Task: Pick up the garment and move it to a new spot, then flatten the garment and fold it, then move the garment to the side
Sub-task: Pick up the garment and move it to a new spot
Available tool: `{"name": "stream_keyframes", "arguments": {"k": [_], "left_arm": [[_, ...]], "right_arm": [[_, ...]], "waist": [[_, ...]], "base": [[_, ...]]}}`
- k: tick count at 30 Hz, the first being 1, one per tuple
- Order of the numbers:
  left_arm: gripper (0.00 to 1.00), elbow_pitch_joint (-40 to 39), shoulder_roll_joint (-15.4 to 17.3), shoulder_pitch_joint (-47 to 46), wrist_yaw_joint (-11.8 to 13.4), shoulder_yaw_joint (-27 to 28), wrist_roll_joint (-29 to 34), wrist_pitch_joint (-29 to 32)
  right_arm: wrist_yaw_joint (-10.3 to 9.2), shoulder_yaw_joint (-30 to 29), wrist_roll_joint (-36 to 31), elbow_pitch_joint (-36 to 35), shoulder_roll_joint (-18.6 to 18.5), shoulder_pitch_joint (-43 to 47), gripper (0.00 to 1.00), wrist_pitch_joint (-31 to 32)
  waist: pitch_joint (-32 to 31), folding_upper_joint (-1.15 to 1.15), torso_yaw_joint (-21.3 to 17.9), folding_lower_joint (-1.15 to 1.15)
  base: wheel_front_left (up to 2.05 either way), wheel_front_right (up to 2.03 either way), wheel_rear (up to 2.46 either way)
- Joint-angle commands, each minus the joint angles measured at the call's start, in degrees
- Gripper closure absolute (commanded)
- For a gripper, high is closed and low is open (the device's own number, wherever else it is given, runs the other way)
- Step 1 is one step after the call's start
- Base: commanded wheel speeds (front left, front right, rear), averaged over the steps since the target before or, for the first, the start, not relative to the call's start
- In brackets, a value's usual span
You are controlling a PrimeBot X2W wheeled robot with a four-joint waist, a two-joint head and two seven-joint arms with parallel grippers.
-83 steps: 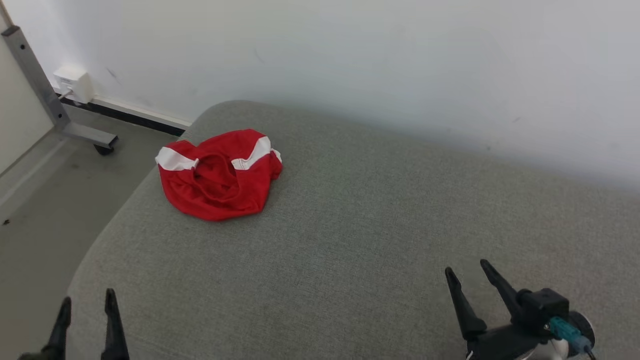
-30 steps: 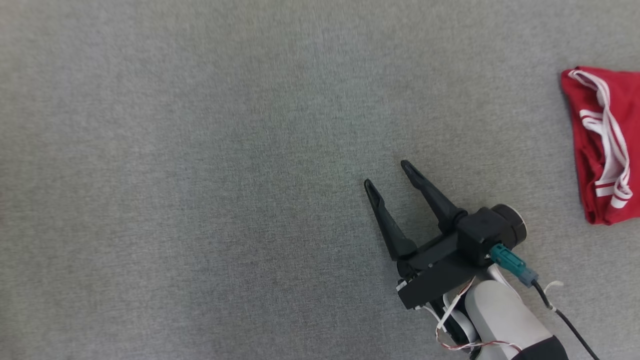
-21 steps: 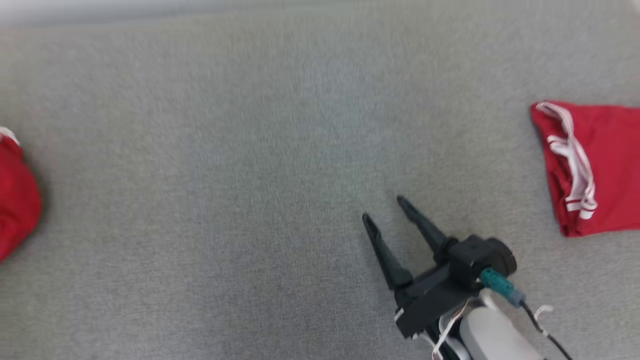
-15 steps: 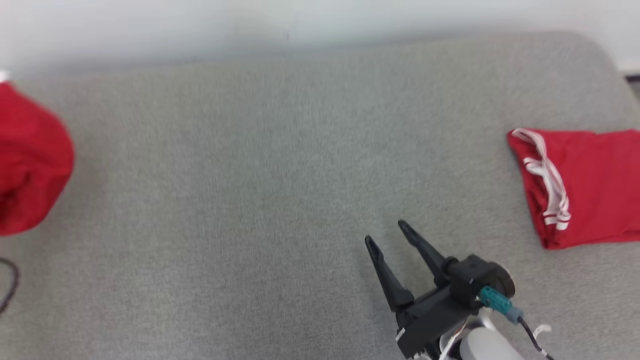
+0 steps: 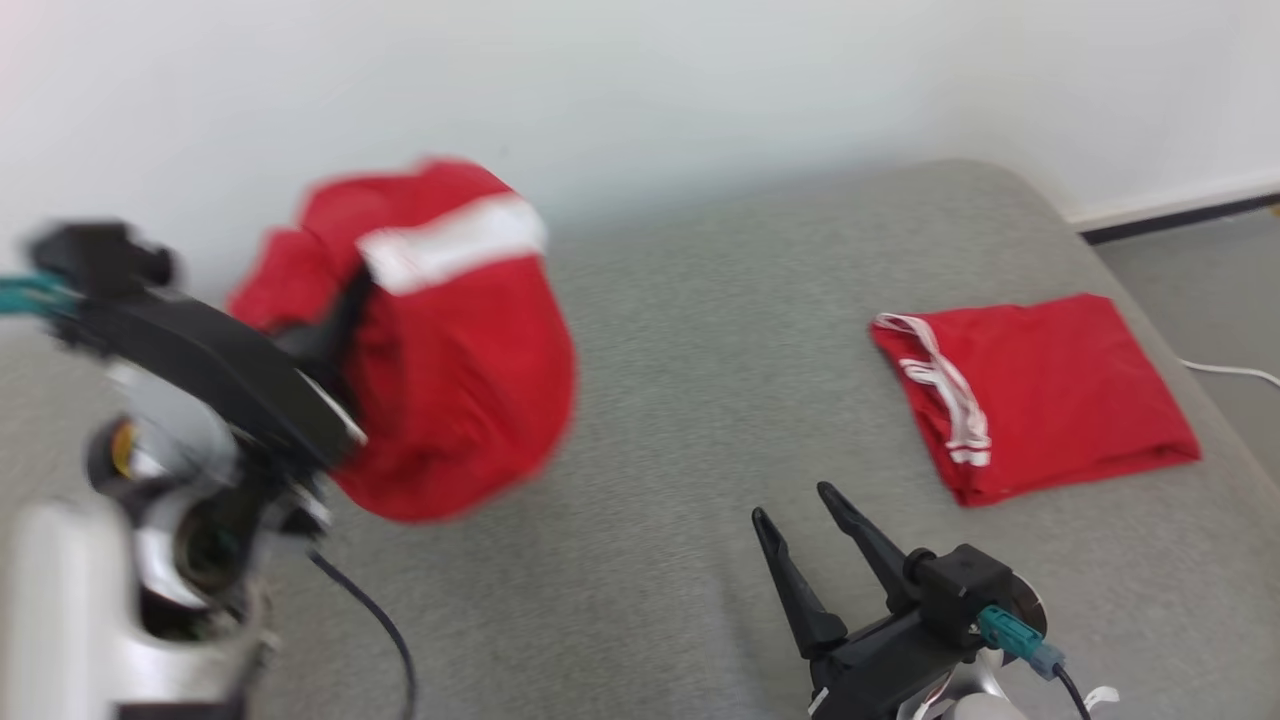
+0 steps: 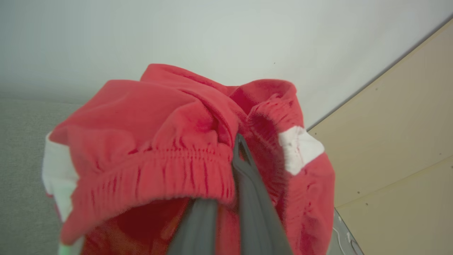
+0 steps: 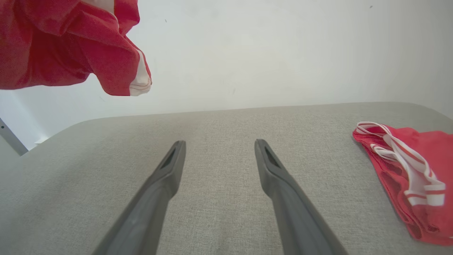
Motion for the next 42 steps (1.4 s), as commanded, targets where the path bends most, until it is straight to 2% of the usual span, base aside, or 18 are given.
{"name": "stream_keyframes", "arguments": {"k": [1,6,12,15,16,17,18,23,29,36,42], "left_arm": [[1.0,-0.3,0.0,2.6,-0.6,-2.1,3.1,-1.1],[1.0,4.9,-2.4,7.6,-1.2,-9.0,8.8,-6.6],[1.0,16.3,-2.5,10.5,-2.0,-16.2,16.3,-12.6],[1.0,21.7,-2.0,9.3,-2.4,-18.0,19.8,-17.7],[0.67,23.3,-2.0,8.9,-2.4,-18.4,20.7,-19.6],[0.13,24.8,-1.8,8.5,-2.6,-19.1,21.9,-21.4],[0.0,26.5,-1.9,8.3,-2.1,-19.2,22.7,-22.9],[0.0,30.2,-2.9,8.1,-1.9,-19.0,23.2,-32.8],[0.0,27.5,-3.9,12.3,-2.7,-17.4,19.9,-46.8],[0.0,25.4,-3.9,18.6,-2.1,-16.2,18.6,-52.9],[0.0,23.0,-2.6,23.9,-1.6,-14.8,17.3,-54.4]], "right_arm": [[-0.13,-0.4,-0.4,-0.6,-0.4,0.3,0.0,0.3],[-0.13,-1.2,-0.9,-2.3,-0.6,0.5,0.0,1.3],[-0.13,-2.9,-1.1,-3.4,-0.4,1.5,0.0,1.8],[-0.13,-3.2,-1.3,-3.8,-0.1,2.2,0.0,1.8],[-0.13,-3.4,-1.3,-3.9,0.0,2.5,0.0,1.8],[-0.13,-3.6,-1.3,-4.0,0.1,2.6,0.0,1.8],[-0.13,-3.8,-1.3,-3.9,0.2,2.7,0.0,1.8],[-0.13,-4.6,-1.2,-4.1,0.4,3.9,0.0,2.1],[-0.13,-7.8,-0.9,-4.6,0.5,6.1,0.0,2.1],[-0.13,-11.4,-1.6,-5.3,0.8,8.8,0.0,2.3],[-0.13,-14.0,-2.2,-6.4,0.7,10.9,0.0,3.0]], "waist": [[-1.0,0.01,-4.7,0.01],[0.5,0.01,-7.8,0.01],[2.3,0.01,-9.3,0.01],[2.6,0.01,-9.4,0.01],[2.7,0.01,-9.2,0.01],[2.7,0.01,-9.1,0.01],[2.6,0.01,-8.8,0.01],[1.4,0.01,-6.7,0.01],[-0.8,0.01,-2.5,0.01],[-2.9,0.01,2.1,0.01],[-4.5,0.01,5.1,0.01]], "base": [[0.0,0.0,0.0],[0.0,0.0,0.0],[0.0,0.0,0.0],[0.0,0.0,0.0],[0.0,0.0,0.0],[0.0,0.0,0.0],[0.0,0.0,0.0],[0.0,0.0,0.0],[0.0,0.0,0.0],[0.0,0.0,0.0],[0.0,0.0,0.0]]}}
